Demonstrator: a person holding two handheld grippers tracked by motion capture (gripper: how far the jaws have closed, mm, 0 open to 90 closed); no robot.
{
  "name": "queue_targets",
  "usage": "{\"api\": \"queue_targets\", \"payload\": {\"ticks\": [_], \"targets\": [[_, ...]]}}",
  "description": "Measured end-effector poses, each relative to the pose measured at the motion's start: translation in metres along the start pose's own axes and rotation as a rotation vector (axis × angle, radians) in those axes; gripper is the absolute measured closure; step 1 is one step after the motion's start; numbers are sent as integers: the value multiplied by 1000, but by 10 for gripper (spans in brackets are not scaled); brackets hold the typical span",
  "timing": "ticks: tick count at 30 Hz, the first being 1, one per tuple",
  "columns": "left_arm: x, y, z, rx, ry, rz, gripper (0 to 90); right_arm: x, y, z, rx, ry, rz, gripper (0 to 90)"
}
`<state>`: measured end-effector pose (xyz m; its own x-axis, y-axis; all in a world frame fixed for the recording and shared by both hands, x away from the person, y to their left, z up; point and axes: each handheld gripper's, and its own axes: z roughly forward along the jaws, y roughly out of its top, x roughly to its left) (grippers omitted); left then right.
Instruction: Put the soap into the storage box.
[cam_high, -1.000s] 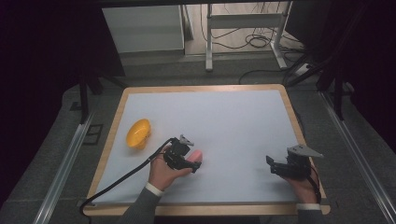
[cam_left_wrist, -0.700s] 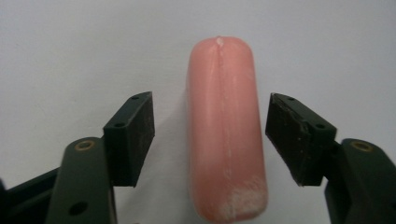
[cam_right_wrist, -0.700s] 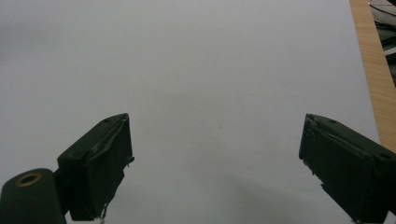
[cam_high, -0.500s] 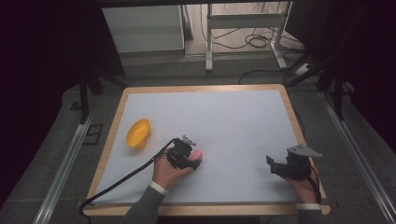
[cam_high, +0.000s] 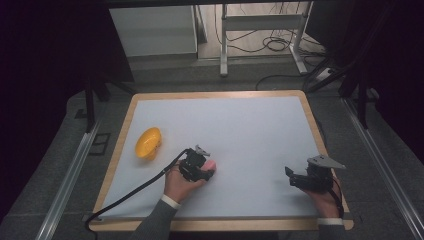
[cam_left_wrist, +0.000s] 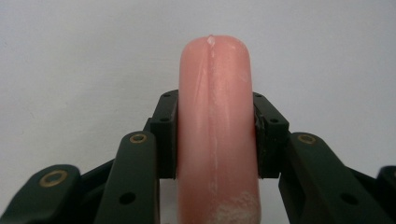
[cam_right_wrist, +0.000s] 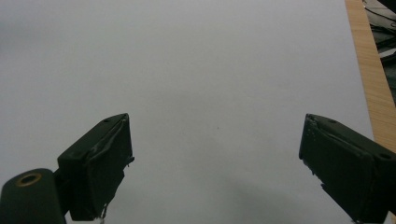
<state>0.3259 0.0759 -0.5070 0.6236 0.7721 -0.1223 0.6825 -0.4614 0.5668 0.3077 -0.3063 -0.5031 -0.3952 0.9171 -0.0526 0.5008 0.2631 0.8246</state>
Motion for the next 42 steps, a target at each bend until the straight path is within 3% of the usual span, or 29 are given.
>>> {"api": "queue_targets", "payload": {"ticks": [6, 21, 42], "targets": [[0, 0, -3, -12, -1, 1, 600, 0, 0, -1, -5, 0, 2, 93], [9, 5, -27, -57, 19, 6, 601, 0, 0, -1, -5, -2, 0, 93], [36, 6, -63, -104, 60, -34, 601, 1, 1, -2, -8, 2, 1, 94]]}}
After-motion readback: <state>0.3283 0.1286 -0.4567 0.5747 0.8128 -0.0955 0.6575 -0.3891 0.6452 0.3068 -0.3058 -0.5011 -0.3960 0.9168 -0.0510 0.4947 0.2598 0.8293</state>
